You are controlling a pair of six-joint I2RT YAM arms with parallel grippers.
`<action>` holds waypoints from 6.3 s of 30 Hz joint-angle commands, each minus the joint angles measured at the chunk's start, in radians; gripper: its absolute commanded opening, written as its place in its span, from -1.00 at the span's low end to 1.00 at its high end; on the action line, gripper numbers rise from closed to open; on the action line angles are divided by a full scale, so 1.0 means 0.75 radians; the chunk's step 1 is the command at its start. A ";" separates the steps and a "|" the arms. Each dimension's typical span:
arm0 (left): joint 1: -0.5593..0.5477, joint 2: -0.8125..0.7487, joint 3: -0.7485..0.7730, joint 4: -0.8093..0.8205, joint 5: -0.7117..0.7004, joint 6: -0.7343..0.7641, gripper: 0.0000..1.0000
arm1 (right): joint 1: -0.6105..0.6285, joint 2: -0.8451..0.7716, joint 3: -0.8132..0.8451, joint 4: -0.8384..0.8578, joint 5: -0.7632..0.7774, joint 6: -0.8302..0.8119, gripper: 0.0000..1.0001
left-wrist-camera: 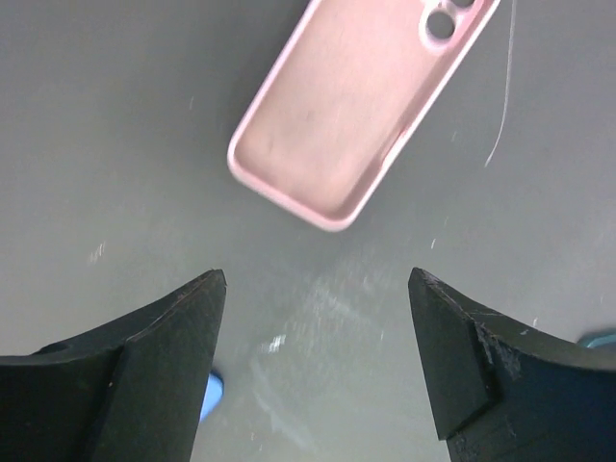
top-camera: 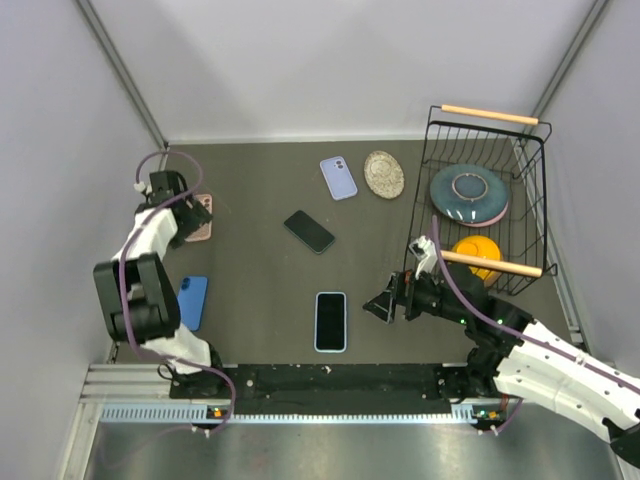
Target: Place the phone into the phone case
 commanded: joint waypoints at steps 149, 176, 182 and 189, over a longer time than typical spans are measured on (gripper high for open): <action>-0.520 -1.036 -0.671 0.099 0.390 -0.468 0.62 | -0.123 1.985 1.361 -0.020 0.179 -1.076 0.56; -0.300 -0.136 -0.043 -0.058 1.002 0.164 0.54 | -0.123 1.545 0.866 0.514 -0.091 -1.223 -0.20; -0.298 0.009 0.004 -0.018 1.075 0.199 0.52 | -0.121 1.468 0.772 0.606 -0.138 -1.215 -0.22; -0.298 0.155 0.061 -0.021 1.227 0.285 0.50 | -0.123 1.384 0.692 0.653 -0.213 -1.225 -0.23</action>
